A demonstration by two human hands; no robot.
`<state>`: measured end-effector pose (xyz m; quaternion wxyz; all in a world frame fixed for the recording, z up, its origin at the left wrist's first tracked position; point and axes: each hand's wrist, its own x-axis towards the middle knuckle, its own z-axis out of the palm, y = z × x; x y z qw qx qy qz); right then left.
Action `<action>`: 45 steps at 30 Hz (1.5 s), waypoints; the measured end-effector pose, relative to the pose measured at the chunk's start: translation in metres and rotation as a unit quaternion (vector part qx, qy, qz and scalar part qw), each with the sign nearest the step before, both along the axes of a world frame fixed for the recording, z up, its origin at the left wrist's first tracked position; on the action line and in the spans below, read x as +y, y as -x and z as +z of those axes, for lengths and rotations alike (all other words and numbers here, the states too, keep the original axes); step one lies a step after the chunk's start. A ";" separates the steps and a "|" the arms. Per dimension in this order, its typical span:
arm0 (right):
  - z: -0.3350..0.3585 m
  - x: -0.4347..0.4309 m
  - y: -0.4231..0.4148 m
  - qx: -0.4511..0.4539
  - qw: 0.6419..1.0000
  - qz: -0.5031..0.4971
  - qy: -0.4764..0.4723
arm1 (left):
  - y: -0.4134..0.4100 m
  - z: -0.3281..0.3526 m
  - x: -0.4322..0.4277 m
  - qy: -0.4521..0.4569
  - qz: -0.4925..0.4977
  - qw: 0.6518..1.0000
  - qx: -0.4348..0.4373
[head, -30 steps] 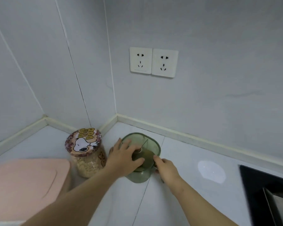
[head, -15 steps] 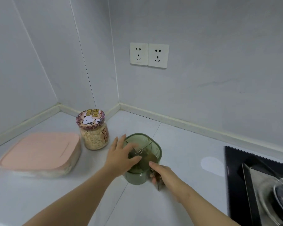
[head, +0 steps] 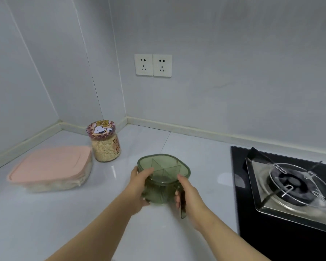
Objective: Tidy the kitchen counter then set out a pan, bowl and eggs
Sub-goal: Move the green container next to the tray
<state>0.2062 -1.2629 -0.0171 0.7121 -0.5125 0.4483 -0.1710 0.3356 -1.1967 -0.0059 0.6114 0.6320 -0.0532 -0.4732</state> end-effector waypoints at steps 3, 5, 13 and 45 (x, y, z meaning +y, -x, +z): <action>0.014 0.018 0.021 -0.022 0.999 -0.045 0.020 | 0.023 0.015 0.009 0.023 -0.037 0.999 0.018; 0.023 0.027 0.041 -0.037 0.997 -0.065 0.032 | 0.040 0.021 0.010 0.019 -0.054 0.998 0.028; 0.054 0.015 0.155 -0.027 0.964 -0.258 0.055 | 0.127 0.053 -0.015 0.030 -0.134 0.990 0.015; 0.047 -0.091 0.834 -0.105 0.839 -0.529 0.070 | 0.812 0.062 -0.218 -0.002 -0.511 0.858 0.054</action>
